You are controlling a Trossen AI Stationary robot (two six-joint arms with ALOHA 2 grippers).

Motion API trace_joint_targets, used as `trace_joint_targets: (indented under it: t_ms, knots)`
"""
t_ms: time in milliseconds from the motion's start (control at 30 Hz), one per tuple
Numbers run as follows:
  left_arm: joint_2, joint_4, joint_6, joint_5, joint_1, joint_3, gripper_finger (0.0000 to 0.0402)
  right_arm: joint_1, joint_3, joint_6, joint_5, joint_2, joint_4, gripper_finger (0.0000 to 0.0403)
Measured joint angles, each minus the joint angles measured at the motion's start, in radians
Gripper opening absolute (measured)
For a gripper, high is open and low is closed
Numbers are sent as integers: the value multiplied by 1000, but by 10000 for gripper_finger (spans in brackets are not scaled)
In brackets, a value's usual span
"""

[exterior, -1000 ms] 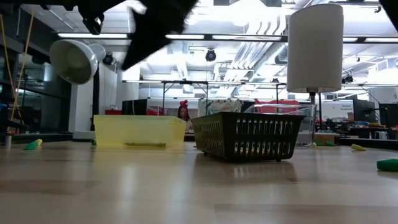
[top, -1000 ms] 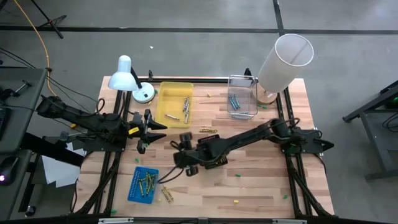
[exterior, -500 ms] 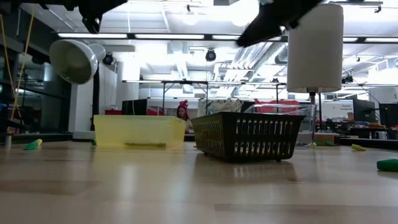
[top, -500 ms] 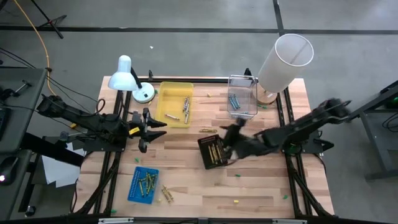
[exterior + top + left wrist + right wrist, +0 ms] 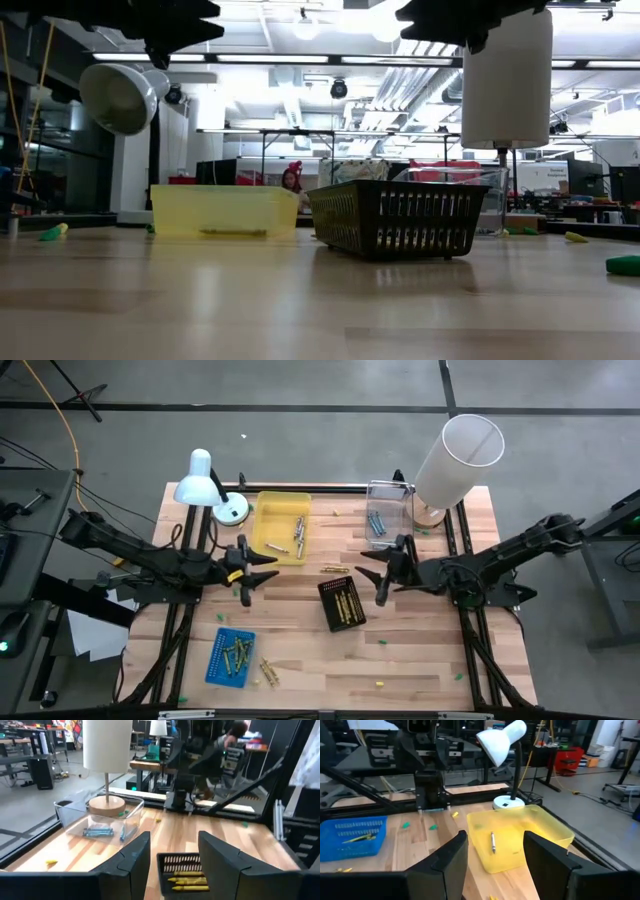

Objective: Sort crayons
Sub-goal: Put the yellow crayon into the black bin

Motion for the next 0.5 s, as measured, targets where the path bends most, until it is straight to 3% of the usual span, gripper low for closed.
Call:
trace_joint_targets:
  t_ms: [500]
  knots:
    - [18, 23, 16, 1, 0, 0, 154, 0, 2, -9, -19, 0, -24, 185]
